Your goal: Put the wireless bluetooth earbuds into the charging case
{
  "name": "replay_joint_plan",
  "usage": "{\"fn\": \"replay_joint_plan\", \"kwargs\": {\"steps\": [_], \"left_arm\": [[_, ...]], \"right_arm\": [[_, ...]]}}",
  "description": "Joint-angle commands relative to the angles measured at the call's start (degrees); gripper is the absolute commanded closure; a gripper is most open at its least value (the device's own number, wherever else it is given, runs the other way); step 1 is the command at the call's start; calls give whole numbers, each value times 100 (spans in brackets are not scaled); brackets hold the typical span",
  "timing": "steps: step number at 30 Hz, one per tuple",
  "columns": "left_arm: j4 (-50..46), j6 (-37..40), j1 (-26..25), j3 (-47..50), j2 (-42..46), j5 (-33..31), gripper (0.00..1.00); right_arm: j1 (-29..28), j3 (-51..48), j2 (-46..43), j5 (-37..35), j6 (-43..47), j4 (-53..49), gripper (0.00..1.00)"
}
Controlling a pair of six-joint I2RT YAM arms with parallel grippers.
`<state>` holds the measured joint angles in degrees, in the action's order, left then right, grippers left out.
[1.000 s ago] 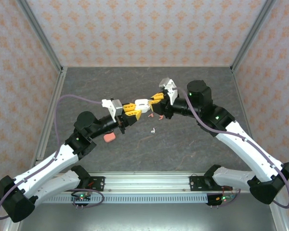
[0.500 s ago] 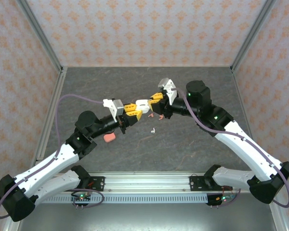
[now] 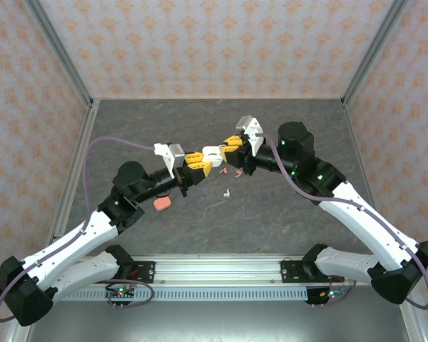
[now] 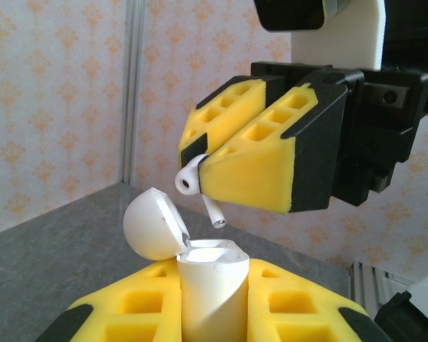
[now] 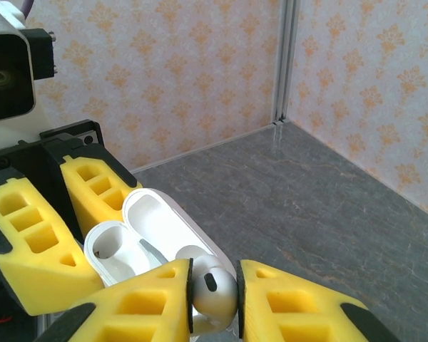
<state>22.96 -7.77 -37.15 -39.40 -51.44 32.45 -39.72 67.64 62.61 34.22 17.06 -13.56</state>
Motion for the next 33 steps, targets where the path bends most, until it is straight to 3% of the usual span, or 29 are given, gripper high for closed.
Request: {"fn": "replay_joint_plan", "kwargs": {"steps": [1,16,33], "left_arm": [[231,-220,-56,-250,-19,-46,100],[385,-524,-56,-406,-306,-30,100],[610,-408,-56,-192,-252,-19,100]], "right_arm": [[-36,-123,-100,-47,103,396,79],[-36,-278,-172,124,93,469,79],[-35,-148,-196,147,-71,296,63]]}}
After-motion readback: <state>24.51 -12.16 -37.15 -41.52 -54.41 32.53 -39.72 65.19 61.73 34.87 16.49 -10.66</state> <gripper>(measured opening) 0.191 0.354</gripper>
